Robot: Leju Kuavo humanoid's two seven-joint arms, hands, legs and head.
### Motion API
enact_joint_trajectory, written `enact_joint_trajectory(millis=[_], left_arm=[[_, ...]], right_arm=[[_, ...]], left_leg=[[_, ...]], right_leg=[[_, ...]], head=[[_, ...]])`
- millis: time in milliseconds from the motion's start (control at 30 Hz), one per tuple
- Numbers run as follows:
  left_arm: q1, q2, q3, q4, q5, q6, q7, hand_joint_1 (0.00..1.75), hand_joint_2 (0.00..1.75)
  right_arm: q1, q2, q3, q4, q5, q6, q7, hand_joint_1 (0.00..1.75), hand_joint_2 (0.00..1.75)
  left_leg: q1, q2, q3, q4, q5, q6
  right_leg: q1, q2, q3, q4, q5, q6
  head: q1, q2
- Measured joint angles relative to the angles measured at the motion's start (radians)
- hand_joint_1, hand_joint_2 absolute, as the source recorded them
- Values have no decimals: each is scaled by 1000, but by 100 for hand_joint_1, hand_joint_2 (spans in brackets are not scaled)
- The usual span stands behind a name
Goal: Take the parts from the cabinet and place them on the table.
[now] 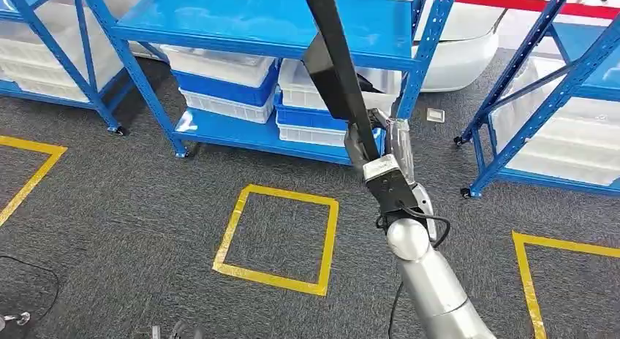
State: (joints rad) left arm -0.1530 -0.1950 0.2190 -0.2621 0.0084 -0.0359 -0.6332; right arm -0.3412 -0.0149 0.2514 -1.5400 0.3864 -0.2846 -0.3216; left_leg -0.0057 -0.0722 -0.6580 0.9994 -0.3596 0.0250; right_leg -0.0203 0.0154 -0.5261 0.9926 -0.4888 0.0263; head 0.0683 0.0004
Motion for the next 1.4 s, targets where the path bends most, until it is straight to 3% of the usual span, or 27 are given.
enact_joint_trajectory(millis=[33, 100, 167, 200, 267, 300, 333, 367, 400, 500, 533, 567, 633, 700, 767, 833, 867, 1000, 1033, 1100, 1133, 1200, 1233, 1267, 1333, 1367, 1400], left_arm=[[0, 2, 0, 0, 0, 0, 0, 0, 175], [-1, 2, 0, 0, 0, 0, 0, 0, 175], [0, 2, 0, 0, 0, 0, 0, 0, 175], [0, 2, 0, 0, 0, 0, 0, 0, 175], [0, 2, 0, 0, 0, 0, 0, 0, 175], [0, 3, 0, 0, 0, 0, 0, 0, 175], [-2, 4, 0, 0, 0, 0, 0, 0, 175], [-4, 4, 0, 0, 2, 0, 0, 0, 175], [-6, 4, 0, 0, 2, 0, -1, 0, 175], [-3, 4, 1, 0, 5, 0, -1, 0, 175], [-3, 4, 2, 0, 6, 0, -2, 0, 175], [-3, 2, 2, 0, 6, 0, -3, 0, 175], [-7, 0, 3, 0, 6, -2, -4, 0, 175], [-4, -1, 3, 0, 6, -2, -4, 0, 175], [-2, -1, 4, 0, 10, -7, -4, 0, 175], [-3, -1, 5, 0, 11, -19, -5, 0, 175], [-3, -1, 5, 0, 11, -28, -5, 0, 175], [1, -3, 5, 2, 11, -73, 1, 0, 175], [0, -3, 5, 3, 3, -75, 3, 0, 175], [-3, -10, 0, 4, -11, -74, 5, 0, 175], [-5, -11, -5, 4, -20, -68, 5, 0, 175], [-5, -15, -15, 5, -33, -65, 6, 0, 175], [-4, -17, -18, 6, -41, -62, 8, 0, 175], [-4, -18, -23, 6, -44, -60, 10, 0, 175], [-5, -19, -32, 6, -48, -70, 16, 0, 175], [-8, -19, -33, 6, -47, -80, 20, 0, 175], [-12, -19, -35, 6, -47, -90, 24, 0, 175]], right_arm=[[-1, 1, 0, 0, 0, 0, 0, 175, 175], [0, 2, 0, 1, -1, 0, 0, 175, 175], [0, 2, 0, 3, -2, -1, 0, 175, 175], [0, 2, 0, 4, -2, -1, 0, 175, 175], [0, 2, 0, 7, -2, -2, 0, 175, 175], [-1, 2, 0, 7, -2, -2, 0, 175, 175], [-3, 3, 1, 7, -2, -2, 0, 175, 175], [-5, 4, 1, 7, -2, -2, 0, 175, 175], [-7, 3, 1, 7, -2, -3, 0, 175, 175], [-8, 8, 3, 7, -2, -3, 0, 175, 175], [-9, 8, 4, 7, -2, -3, 0, 175, 175], [-10, 8, 5, 7, -2, -3, 0, 175, 175], [-12, 7, 5, 9, -2, -3, 0, 175, 175], [-10, 6, 6, 15, -2, -3, 0, 175, 175], [-11, 4, 6, 19, -2, -5, 0, 175, 175], [-12, 4, 6, 19, -2, -8, -1, 175, 175], [-13, 3, 6, 20, -3, -9, -2, 175, 175], [-11, 3, 7, 27, -7, -17, -4, 175, 175], [-11, 6, 8, 27, -8, -19, -6, 175, 175], [-11, 11, 7, 27, -8, -24, -11, 175, 175], [-9, 11, 7, 27, -8, -27, -13, 175, 175], [-3, 10, 7, 27, -5, -28, -14, 175, 175], [1, 10, 7, 27, -2, -29, -15, 175, 175], [4, 10, 7, 27, 2, -31, -15, 175, 175], [7, 10, 7, 26, 14, -35, -18, 175, 175], [10, 10, 7, 21, 19, -38, -19, 175, 175], [14, 10, 5, 14, 26, -42, -20, 175, 175]], left_leg=[[3, 17, -7, 12, -13, -3], [7, 57, -51, 122, -93, -19], [13, 65, -124, 294, -168, -30], [15, 66, -140, 333, -177, -32], [18, 71, -100, 270, -135, -32], [18, 78, -45, 173, -93, -29], [17, 98, 6, 86, -61, -24], [11, 131, 39, 27, -60, -18], [4, 124, 41, 16, -62, -11], [-1, 101, 31, 15, -60, 6], [12, 93, 39, -1, -49, 19], [8, 86, 40, -5, -47, 23], [10, 68, 36, -4, -43, 33], [10, 48, 35, -4, -43, 33], [11, 24, 35, -1, -42, 32], [14, 3, 34, 10, -45, 27], [13, -5, 29, 16, -48, 20], [12, -26, 14, 17, -37, -2], [14, -28, 11, 21, -42, -6], [11, 38, -20, 94, -95, -16], [14, 59, -60, 184, -141, -22], [17, 70, -119, 312, -189, -26], [17, 70, -125, 327, -186, -25], [17, 70, -109, 299, -165, -22], [15, 82, -20, 141, -92, -8], [9, 114, 32, 54, -68, 5], [-4, 137, 41, 32, -84, 9]], right_leg=[[-11, -7, 0, -2, 6, -8], [-7, -20, -2, -2, 7, -21], [-3, -37, -5, -2, 9, -24], [-2, -44, -7, -1, 9, -24], [-1, -59, -6, -1, 8, -24], [-1, -66, -5, -1, 7, -24], [0, -71, -3, -1, 6, -24], [5, -75, -4, -1, 4, -21], [17, -81, -8, 2, 1, -15], [19, -106, -8, -4, 2, -7], [24, -98, -15, 5, -9, 1], [17, -66, -24, 32, -27, -2], [13, -26, -97, 190, -97, -17], [10, -20, -168, 328, -137, -11], [5, -19, -144, 266, -94, 11], [-6, -5, -60, 82, -12, 35], [-14, 26, -37, 24, -4, 36], [0, 8, -37, 26, 7, 11], [-14, -2, -36, 20, 12, 1], [-11, -12, -35, 20, 13, -18], [-7, -21, -35, 20, 12, -19], [-2, -38, -35, 20, 12, -20], [0, -47, -35, 20, 11, -20], [1, -55, -35, 20, 11, -20], [5, -68, -34, 20, 11, -20], [6, -72, -32, 20, 11, -20], [17, -80, -36, 21, 9, -18]], head=[[-1, 0], [-11, 0], [-11, 0], [-11, 0], [-11, 0], [-11, 0], [-11, 0], [-11, 0], [-11, 0], [-10, 0], [-9, 0], [-8, 0], [-2, 0], [-2, 0], [-1, 0], [-1, 0], [0, 0], [-3, 0], [-3, 0], [-16, 0], [-16, 0], [-16, 0], [-16, 0], [-16, 0], [-16, 0], [-16, 0], [-16, 0]])
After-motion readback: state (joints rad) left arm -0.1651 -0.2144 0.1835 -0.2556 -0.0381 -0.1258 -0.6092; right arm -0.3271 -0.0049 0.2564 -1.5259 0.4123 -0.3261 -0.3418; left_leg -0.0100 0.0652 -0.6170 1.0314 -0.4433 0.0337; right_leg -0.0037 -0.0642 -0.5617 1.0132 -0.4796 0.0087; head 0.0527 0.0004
